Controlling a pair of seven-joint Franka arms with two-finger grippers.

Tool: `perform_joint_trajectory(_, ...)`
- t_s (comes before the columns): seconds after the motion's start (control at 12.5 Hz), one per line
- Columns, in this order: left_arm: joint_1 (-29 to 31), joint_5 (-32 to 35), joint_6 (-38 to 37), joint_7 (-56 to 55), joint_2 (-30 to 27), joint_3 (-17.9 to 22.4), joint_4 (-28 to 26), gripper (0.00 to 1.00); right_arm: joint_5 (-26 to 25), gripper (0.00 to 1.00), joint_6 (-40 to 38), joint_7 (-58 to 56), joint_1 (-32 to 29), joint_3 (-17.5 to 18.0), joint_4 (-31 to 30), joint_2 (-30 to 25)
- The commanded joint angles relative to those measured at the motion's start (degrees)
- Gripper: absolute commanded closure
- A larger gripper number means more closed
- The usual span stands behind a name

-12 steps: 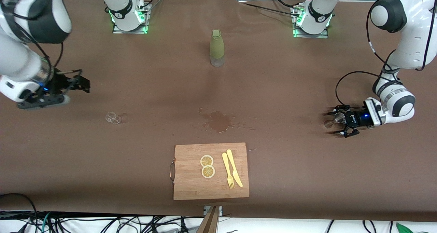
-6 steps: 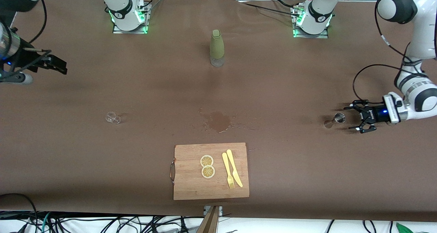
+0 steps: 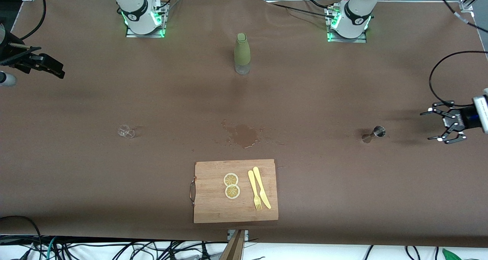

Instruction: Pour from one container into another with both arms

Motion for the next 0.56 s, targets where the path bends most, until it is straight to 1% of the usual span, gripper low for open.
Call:
perform_joint_trajectory(0.0, 0.0, 7.1, 7.6, -11.3, -9.2, -3.9, -5.5, 0.00, 2.5, 0.00, 1.7, -0.1, -0.4, -1.6, 0.2, -0.1)
perform_joint_trajectory(0.32, 0.0, 22.3, 16.7, -34.2, -20.2, -11.6, -10.4, 0.00, 2.4, 0.00, 1.8, 0.3, 0.0, -1.5, 0.3, 0.2)
perform_joint_trajectory(0.4, 0.0, 25.3, 18.2, -41.0, -22.5, -13.4, -12.4, 0.00, 2.5, 0.00, 1.8, 0.3, 0.1, -1.5, 0.3, 0.7)
perform_joint_trajectory(0.48, 0.0, 26.1, 18.3, -49.2, -24.6, -15.3, -13.7, 0.00, 2.5, 0.00, 1.9, 0.1, 0.0, -1.6, 0.4, 1.0)
